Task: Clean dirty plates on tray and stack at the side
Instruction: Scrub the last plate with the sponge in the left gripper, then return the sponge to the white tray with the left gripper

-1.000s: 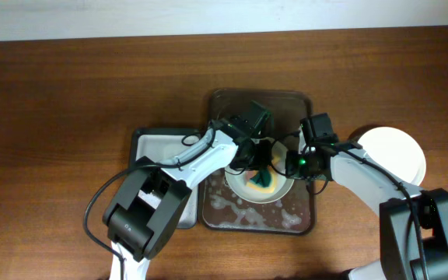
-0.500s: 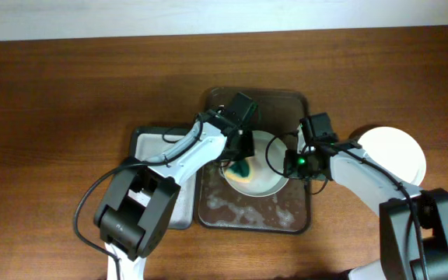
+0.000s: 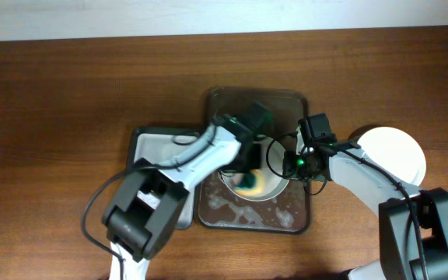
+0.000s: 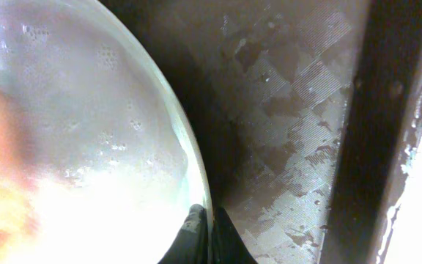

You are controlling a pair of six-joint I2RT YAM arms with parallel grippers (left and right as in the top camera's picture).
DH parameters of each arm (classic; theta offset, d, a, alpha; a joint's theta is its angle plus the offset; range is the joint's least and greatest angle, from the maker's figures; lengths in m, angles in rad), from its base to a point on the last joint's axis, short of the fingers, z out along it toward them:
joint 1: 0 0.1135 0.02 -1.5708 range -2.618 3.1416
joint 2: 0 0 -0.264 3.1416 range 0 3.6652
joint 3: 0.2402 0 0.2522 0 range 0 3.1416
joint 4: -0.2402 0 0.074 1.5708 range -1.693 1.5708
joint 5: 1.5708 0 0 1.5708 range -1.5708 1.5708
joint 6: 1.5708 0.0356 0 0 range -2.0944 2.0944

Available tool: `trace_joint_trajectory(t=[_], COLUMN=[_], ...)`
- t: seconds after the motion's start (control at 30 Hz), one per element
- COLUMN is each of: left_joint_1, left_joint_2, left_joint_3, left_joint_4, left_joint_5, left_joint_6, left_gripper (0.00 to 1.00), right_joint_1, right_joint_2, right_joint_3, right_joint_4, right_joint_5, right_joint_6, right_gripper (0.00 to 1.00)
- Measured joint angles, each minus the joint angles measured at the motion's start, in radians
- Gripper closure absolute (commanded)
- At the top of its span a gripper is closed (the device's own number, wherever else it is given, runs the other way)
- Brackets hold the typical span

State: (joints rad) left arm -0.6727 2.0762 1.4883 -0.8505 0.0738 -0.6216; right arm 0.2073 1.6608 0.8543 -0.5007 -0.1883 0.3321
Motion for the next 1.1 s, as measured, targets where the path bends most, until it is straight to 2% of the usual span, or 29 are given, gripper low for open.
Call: trace_joint_trajectory(t=[0.1, 0.27, 0.33, 0.43, 0.5, 0.57, 0.63, 0.67, 0.7, 0.8, 0.87, 0.97, 1.0, 1.03, 1.1], left_joint_1=[0.076, 0.082, 0.096, 0.153, 0.171, 0.211, 0.270, 0.301, 0.330, 0.397, 0.422, 0.434, 0.434, 0.434, 0.434], left_joint_2=[-0.012, -0.047, -0.135, -0.373, -0.465, -0.484, -0.480, -0.479, -0.475, -0.472, -0.478, -0.568, -0.620, -0.670, -0.818], left_joint_3=[-0.001, -0.022, -0.044, -0.047, -0.044, -0.056, -0.143, -0.209, -0.267, -0.314, -0.314, -0.314, -0.314, -0.314, -0.312], left_joint_4=[-0.044, -0.043, -0.058, -0.132, -0.237, -0.273, -0.230, -0.174, -0.132, -0.098, -0.092, -0.093, -0.096, -0.099, -0.114], left_joint_5=[-0.080, -0.092, -0.097, -0.170, -0.219, -0.253, -0.272, -0.266, -0.250, -0.185, -0.139, -0.032, 0.001, 0.021, 0.052], left_joint_6=[0.001, 0.019, 0.055, 0.111, 0.129, 0.135, 0.140, 0.147, 0.164, 0.204, 0.237, 0.294, 0.308, 0.319, 0.338], left_gripper=[1.00, 1.00, 1.00, 1.00, 1.00, 0.95, 0.81, 0.63, 0.55, 0.47, 0.46, 0.40, 0.28, 0.00, 0.00], right_joint_1=[0.007, 0.009, 0.009, 0.002, 0.014, 0.054, 0.141, 0.193, 0.254, 0.436, 0.547, 0.726, 0.786, 0.829, 0.916], right_joint_2=[0.001, 0.000, -0.025, -0.175, -0.285, -0.369, -0.460, -0.496, -0.527, -0.558, -0.558, -0.558, -0.558, -0.558, -0.559], right_joint_3=[0.000, 0.002, 0.002, -0.008, -0.008, -0.008, -0.008, -0.008, -0.008, -0.008, -0.008, -0.008, -0.008, -0.008, -0.008], right_joint_4=[0.011, 0.000, -0.047, -0.133, -0.164, -0.181, -0.198, -0.210, -0.218, -0.234, -0.237, -0.240, -0.241, -0.239, -0.237], right_joint_5=[-0.021, -0.026, -0.019, 0.033, 0.082, 0.160, 0.284, 0.362, 0.454, 0.701, 0.878, 1.139, 1.216, 1.283, 1.415], right_joint_6=[0.001, 0.001, 0.001, -0.028, -0.049, -0.057, -0.064, -0.069, -0.071, -0.075, -0.076, -0.077, -0.078, -0.078, -0.083], right_gripper=[0.96, 0.96, 0.96, 0.96, 0.96, 0.96, 0.96, 0.96, 0.96, 0.96, 0.96, 0.96, 0.96, 0.96, 0.96])
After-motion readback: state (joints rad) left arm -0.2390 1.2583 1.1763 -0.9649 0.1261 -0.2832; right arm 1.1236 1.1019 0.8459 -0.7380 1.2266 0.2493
